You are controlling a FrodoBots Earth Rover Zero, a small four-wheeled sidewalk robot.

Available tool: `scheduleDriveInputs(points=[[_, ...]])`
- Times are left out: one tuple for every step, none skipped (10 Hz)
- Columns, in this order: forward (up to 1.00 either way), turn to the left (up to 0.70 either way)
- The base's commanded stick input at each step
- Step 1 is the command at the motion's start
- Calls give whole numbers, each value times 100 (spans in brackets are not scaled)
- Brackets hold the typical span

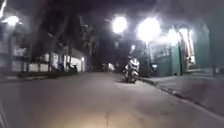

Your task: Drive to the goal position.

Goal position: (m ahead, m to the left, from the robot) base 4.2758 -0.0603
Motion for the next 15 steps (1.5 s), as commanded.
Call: scheduleDriveInputs(points=[[70, 0], [70, 0], [70, 0], [70, 0], [70, 0], [70, 0], [70, 0], [70, 0], [70, 0], [70, 0], [70, 0], [70, 0], [70, 0], [70, 0], [70, 0]])
